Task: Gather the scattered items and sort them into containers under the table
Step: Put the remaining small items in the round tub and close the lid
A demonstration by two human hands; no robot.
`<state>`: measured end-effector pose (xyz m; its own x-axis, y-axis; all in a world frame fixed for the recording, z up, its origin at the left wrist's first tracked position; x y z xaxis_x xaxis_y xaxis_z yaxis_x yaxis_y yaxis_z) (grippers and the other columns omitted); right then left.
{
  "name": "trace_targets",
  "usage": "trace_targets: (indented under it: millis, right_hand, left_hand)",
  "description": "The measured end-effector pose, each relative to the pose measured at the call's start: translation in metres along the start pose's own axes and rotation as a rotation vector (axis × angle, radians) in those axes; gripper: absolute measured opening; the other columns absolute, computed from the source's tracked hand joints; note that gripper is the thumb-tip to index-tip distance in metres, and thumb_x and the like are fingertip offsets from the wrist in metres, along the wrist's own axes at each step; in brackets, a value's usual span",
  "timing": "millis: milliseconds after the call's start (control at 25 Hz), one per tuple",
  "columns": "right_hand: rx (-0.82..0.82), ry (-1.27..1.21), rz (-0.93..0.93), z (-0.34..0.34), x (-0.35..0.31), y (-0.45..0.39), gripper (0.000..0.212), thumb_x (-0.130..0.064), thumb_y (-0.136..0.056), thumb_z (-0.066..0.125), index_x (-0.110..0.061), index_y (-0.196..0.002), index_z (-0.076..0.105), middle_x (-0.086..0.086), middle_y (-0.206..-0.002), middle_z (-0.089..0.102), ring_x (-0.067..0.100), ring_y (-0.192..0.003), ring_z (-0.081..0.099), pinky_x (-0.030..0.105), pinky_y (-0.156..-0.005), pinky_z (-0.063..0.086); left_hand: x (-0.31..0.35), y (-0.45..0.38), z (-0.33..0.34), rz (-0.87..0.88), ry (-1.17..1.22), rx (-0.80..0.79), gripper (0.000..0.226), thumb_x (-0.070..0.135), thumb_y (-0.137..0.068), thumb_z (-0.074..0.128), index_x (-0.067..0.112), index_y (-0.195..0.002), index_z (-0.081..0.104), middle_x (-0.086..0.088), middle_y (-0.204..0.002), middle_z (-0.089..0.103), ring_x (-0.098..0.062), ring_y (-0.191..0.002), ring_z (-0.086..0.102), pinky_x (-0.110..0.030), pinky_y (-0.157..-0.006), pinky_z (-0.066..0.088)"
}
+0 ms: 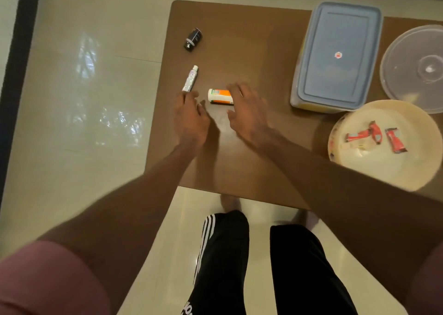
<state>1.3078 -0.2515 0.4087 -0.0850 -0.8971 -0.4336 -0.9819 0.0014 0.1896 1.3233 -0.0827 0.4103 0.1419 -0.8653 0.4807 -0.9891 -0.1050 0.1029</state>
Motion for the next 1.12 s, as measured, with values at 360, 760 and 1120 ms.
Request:
trace_targets:
  millis: [360,760,1120]
  right_hand:
    - [-0.058,0.123,0.106,0.027,0.013,-0.001,0.051,-0.025,-0.092,0.070,-0.028,-0.140,0.052,0.001,-0.141,0.048,0.028,-0.122,0.052,0.049,-0.093,0.050]
    - [0.054,-0.393,0.486,-0.015,0.072,0.113,0.051,-0.047,-0.091,0.068,-0.023,-0.136,0.058,0.000,-0.123,0.061,0.021,-0.111,0.060,0.037,-0.091,0.051]
    - [0.507,-0.707,1.009,-0.128,0.238,0.239,0.047,-0.043,-0.092,0.073,-0.024,-0.134,0.060,-0.012,-0.109,0.068,0.005,-0.094,0.064,0.030,-0.096,0.053]
  left_hand:
    - [-0.005,-0.050,0.020,0.095,-0.207,-0.218,0.019,0.001,-0.092,0.053,0.008,-0.105,0.064,-0.013,-0.125,0.050,-0.032,-0.108,0.052,-0.037,-0.091,0.045]
    - [0.032,0.113,0.056,-0.152,0.354,-0.261,0.031,0.001,-0.082,0.061,0.018,-0.107,0.051,0.000,-0.102,0.060,-0.016,-0.084,0.059,-0.038,-0.075,0.051]
    - [0.224,0.216,0.101,0.274,0.356,-0.322,0.030,0.006,-0.088,0.070,0.022,-0.111,0.058,0.016,-0.110,0.054,-0.017,-0.107,0.054,-0.034,-0.082,0.055]
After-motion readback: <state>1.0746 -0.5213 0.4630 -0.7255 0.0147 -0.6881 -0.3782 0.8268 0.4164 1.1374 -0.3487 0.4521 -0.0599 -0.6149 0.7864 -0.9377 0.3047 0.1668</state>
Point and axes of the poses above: each hand's wrist, its own y-axis away from the middle knuckle, its own z-axis out of the palm, x = y × z, the point moved 6 cm from there along -y, towards the middle knuckle
